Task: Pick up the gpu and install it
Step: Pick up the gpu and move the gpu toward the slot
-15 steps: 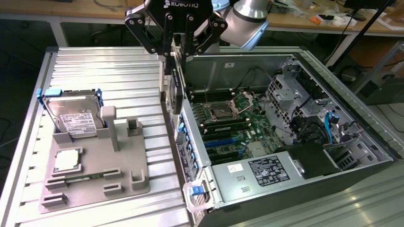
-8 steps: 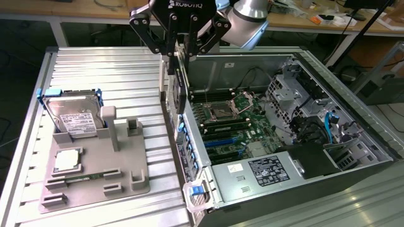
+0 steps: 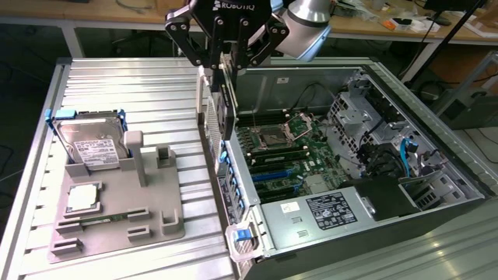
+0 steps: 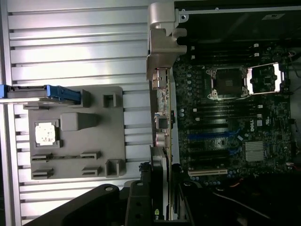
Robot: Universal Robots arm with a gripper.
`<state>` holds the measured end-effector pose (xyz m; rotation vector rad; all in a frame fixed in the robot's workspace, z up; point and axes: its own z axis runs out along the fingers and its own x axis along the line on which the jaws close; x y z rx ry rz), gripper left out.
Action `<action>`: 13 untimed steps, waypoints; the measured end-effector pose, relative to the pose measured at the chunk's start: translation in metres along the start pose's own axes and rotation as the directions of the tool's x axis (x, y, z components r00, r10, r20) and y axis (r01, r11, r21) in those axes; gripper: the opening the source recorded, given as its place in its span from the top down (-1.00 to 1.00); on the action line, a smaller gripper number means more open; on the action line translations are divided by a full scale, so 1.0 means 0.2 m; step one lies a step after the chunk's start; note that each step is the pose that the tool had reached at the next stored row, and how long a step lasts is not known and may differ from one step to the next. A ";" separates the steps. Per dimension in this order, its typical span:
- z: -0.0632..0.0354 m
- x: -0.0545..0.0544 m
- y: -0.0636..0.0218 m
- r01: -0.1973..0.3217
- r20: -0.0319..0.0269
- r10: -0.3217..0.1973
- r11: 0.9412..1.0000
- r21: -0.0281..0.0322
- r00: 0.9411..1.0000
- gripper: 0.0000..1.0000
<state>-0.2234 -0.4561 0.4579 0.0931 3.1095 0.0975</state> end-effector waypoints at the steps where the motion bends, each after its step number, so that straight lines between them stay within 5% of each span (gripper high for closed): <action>1: 0.000 0.00 0.000 0.000 0.000 0.000 1.000 0.000 1.000 0.46; 13: 0.001 -0.04 0.002 0.000 0.000 0.000 1.000 0.000 1.000 0.46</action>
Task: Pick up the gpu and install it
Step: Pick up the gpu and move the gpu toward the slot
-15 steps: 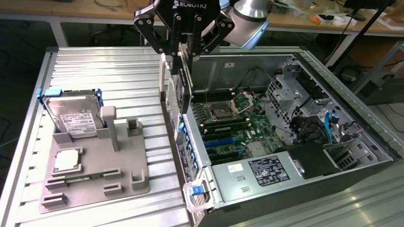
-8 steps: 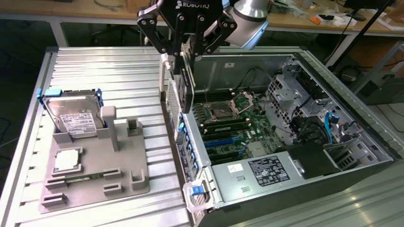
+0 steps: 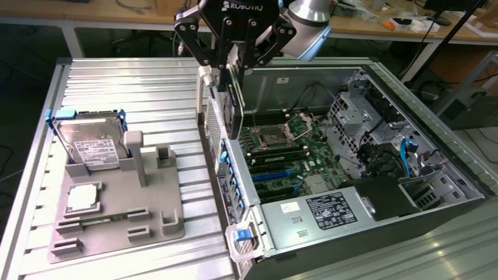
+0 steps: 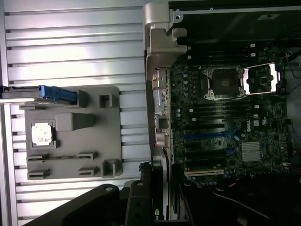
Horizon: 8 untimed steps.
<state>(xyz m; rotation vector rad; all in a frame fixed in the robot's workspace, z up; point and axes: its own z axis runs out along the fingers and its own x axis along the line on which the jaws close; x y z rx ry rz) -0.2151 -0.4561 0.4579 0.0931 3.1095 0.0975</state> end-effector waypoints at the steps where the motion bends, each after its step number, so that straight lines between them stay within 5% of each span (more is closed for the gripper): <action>1: 0.000 0.00 0.000 0.000 0.000 0.000 1.000 0.000 1.000 0.46; 8: 0.001 -0.02 0.001 0.000 0.000 0.000 1.000 0.000 1.000 0.46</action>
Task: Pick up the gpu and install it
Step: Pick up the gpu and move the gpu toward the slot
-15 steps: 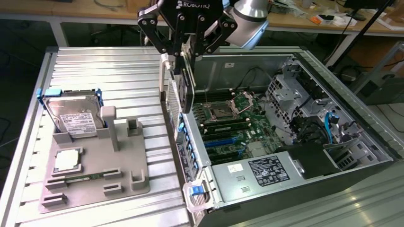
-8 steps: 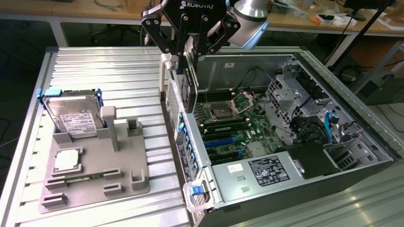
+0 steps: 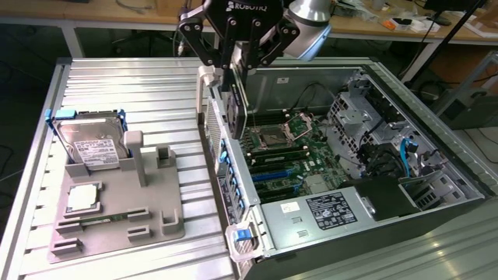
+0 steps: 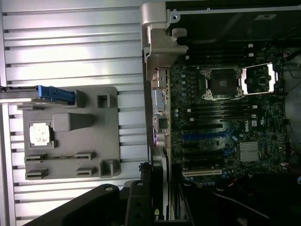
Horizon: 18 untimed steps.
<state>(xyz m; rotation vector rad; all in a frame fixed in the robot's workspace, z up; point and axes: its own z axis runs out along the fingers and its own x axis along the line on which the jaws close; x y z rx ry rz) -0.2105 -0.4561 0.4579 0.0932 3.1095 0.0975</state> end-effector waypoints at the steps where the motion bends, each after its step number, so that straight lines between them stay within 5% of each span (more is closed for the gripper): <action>1: 0.000 0.00 0.000 0.000 0.000 0.000 1.000 0.000 1.000 0.46; 18: 0.002 -0.07 0.004 0.000 0.000 0.000 1.000 0.000 1.000 0.46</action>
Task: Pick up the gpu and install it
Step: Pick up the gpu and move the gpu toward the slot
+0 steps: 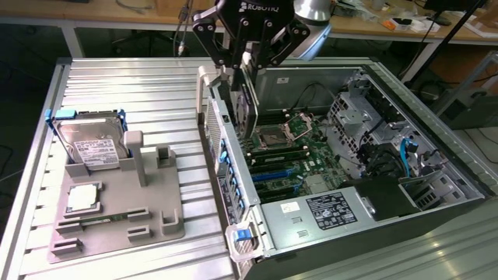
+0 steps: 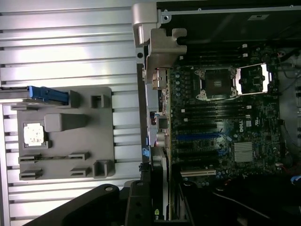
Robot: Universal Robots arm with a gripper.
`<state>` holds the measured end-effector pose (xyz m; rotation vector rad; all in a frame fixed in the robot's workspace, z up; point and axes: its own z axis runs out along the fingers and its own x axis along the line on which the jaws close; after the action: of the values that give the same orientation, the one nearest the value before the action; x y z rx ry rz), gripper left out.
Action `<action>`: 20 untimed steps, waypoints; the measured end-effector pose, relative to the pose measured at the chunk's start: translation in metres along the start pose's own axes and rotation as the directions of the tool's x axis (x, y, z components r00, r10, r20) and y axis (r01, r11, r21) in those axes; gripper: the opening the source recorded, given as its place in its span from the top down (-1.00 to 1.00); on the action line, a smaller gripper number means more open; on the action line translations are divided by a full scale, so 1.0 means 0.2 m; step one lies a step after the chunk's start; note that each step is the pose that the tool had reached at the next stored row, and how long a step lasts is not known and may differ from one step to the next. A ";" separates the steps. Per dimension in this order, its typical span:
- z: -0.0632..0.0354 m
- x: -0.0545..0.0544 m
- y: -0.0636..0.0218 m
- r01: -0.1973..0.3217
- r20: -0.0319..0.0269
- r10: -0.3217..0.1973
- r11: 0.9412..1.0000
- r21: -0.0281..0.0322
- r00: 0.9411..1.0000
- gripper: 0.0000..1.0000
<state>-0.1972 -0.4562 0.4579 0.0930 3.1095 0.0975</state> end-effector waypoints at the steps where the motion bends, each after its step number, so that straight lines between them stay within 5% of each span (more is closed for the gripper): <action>1: 0.000 0.00 0.000 0.000 0.000 0.000 1.000 0.000 1.000 0.46; 20: 0.003 -0.09 0.005 0.000 0.000 0.000 1.000 0.000 1.000 0.46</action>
<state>-0.1797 -0.4561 0.4579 0.0925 3.1095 0.0974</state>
